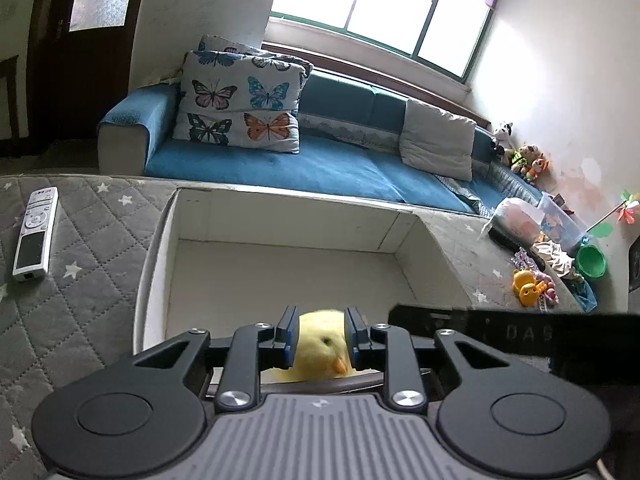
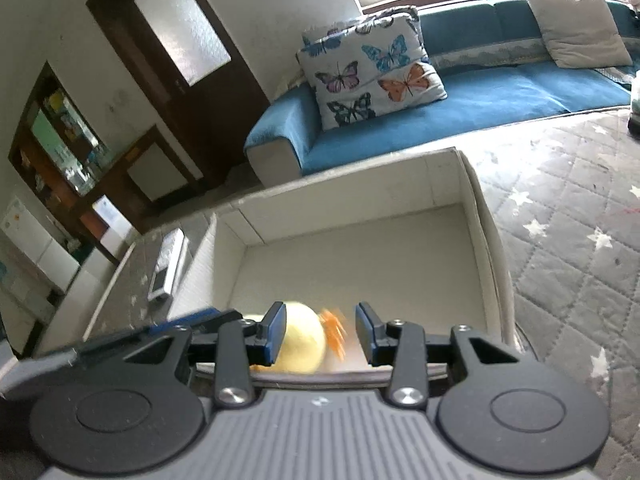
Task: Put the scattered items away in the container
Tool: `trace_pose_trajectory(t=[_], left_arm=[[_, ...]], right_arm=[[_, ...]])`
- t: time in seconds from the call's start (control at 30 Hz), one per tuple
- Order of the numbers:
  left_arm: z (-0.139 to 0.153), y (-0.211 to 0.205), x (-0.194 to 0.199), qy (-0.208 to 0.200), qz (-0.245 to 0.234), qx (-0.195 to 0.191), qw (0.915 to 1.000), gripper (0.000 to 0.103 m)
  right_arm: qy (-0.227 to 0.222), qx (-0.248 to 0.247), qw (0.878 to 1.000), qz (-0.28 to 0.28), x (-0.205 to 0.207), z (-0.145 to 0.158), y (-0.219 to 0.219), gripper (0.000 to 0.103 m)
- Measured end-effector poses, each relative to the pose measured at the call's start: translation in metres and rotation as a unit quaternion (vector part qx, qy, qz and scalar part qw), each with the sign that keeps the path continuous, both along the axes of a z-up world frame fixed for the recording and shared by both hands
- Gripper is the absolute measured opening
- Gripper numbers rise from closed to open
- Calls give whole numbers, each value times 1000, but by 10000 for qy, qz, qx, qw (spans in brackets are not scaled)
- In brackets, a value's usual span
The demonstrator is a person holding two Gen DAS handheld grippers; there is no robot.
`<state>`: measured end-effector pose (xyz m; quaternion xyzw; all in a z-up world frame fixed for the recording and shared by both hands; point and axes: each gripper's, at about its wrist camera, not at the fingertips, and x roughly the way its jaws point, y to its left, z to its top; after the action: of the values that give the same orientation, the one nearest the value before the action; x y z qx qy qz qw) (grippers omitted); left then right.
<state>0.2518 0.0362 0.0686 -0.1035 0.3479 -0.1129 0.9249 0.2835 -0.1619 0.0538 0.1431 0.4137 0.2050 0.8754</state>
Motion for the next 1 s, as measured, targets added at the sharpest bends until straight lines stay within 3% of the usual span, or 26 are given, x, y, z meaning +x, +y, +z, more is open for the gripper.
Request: trace_pose_trajectory(t=[0.2,0.3,0.4,0.57,0.8,1.0], left_arm=[[-6,-4,-6,140,-109,281,9994,27],[-7,-1,-12,114,-108,272,9995,27],[-8,2,-12,143,-93,276,9995,27],[-12,6,-12,174,-134,209,9995,27],[-16,13,-9,193,-191,94,9996,27],[-19,19,-9,224,-218,21,9995,27]], right_arm=[[-46,-515,9980,376,-10,1,8,39],[-68,-588,9964,599,-13,6,9,47],[-155,-941,9915,880,-19,10,18,48],[-450,-1682,9752,1369,-30,11,39,48],[-753,-2658,9427,1870,-34,1,69,47],[-1027,-3161,9131,2362,-39,-11,89,35]])
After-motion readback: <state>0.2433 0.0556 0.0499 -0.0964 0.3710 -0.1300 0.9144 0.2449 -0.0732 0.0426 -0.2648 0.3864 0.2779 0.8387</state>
